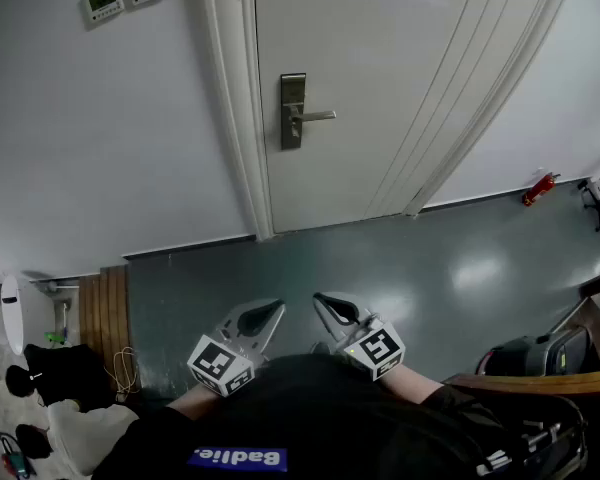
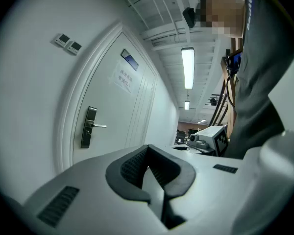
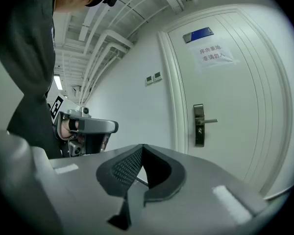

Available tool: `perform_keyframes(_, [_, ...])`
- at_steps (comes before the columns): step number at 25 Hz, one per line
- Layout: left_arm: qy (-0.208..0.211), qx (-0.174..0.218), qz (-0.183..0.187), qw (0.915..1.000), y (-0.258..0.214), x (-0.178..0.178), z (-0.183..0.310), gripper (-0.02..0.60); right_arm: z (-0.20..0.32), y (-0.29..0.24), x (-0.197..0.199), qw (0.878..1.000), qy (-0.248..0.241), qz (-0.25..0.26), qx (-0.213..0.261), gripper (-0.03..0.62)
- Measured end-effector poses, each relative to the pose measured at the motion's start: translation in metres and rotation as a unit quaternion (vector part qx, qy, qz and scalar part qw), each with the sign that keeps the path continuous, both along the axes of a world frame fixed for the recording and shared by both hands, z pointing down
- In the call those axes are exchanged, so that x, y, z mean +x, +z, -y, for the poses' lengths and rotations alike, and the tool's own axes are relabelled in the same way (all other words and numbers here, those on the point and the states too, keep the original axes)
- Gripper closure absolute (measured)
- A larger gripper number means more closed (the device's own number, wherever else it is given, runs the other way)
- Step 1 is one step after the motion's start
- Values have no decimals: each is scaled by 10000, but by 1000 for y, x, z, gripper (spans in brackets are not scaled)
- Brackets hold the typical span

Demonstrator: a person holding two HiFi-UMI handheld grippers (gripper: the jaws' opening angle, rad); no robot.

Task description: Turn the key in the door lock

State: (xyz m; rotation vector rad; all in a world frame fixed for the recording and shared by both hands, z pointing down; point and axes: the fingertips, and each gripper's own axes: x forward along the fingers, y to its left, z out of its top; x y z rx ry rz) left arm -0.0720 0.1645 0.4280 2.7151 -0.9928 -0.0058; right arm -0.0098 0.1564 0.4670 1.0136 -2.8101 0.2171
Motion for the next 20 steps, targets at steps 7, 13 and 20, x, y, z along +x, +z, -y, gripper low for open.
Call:
perform_keyframes(7, [-10,-38,-3,10000,4,2,0,577,0,1,2,10000,1,-14,-13,594])
perform_keyframes(13, [-29,-90,10,10000,8,6,5,577,4,3,7,9999,-37,69,-73,592])
perform_keyframes(20, [-139,-117,388,9991,12,30,34,575,23,20,44,9989,271,-77,-380,579])
